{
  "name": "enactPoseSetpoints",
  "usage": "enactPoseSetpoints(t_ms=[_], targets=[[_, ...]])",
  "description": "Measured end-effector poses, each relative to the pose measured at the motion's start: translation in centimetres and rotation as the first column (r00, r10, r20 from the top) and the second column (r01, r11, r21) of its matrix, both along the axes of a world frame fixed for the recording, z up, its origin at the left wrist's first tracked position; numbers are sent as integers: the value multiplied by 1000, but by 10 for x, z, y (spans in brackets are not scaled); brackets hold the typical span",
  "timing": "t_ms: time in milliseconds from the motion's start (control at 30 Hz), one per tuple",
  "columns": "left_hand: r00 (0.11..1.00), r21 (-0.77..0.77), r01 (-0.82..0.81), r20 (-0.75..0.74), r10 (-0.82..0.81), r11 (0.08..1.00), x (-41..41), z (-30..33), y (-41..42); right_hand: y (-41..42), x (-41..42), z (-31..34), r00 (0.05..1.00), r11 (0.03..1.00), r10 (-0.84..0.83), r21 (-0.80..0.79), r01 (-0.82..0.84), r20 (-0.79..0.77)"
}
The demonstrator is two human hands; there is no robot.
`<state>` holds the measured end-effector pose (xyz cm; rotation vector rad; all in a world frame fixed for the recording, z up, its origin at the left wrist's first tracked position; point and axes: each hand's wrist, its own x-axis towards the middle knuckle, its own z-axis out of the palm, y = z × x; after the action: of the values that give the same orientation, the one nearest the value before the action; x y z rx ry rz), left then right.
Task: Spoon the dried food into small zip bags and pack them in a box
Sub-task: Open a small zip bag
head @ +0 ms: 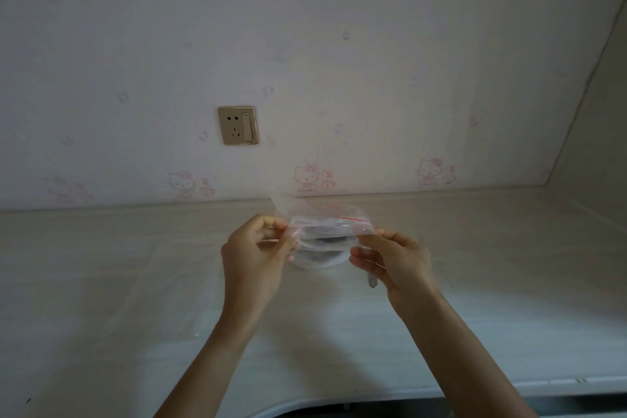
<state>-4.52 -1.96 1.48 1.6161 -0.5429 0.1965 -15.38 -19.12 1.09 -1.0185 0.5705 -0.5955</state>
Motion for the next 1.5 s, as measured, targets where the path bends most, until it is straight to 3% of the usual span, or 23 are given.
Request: enactPoseSetpoints(t_ms=[67,167,300,367,467,667,867,933,1000,1067,1133,1233,1333,1433,1500], targets=[[951,-154,95,-278,-135,984,-1,4,1,-3,0,-3,993,991,114,66,-116,35],[786,-322,195,-514,-344,926,-1,12,6,-4,-1,-6,959,948,260,158,-276,116],[508,-568,204,-635,-582,797,2,20,9,-1,-2,-9,934,904,261,276,-325,245],[413,-636,165,-650,-638,754,0,20,7,2,-1,-7,914,885,260,302,-355,313],[378,-657,164,-647,-662,736,-3,18,2,6,2,-1,892,872,267,303,-385,365],[473,-536,251,-658,-585,806,-8,20,-1,14,8,7,870,874,349,215,-436,348],[328,-608,241,-682,-654,756,-9,22,3,6,2,1,827,849,410,171,-501,385],[392,-575,325,-640,-661,750,-9,21,5,3,0,0,831,871,412,106,-479,374],[578,-390,421,-580,-573,819,-12,17,4,1,-3,0,852,902,420,-45,-429,312],[791,-164,348,-477,-383,923,-16,15,-1,2,-5,-1,880,901,421,-210,-379,218],[897,-79,228,-371,-241,970,-20,12,-6,8,-6,1,932,914,331,-295,-277,149],[964,-9,151,-220,-150,988,-24,7,-10,15,-5,2,988,951,130,-294,-99,87],[999,73,21,-38,-18,997,-19,-1,-10,16,-2,0,998,987,27,-158,-17,61],[999,19,-39,-34,40,999,-11,-6,-8,12,-4,-2,993,999,19,27,-22,116],[986,69,-97,141,86,993,-9,-10,-4,9,-6,-2,983,989,89,100,-106,160]])
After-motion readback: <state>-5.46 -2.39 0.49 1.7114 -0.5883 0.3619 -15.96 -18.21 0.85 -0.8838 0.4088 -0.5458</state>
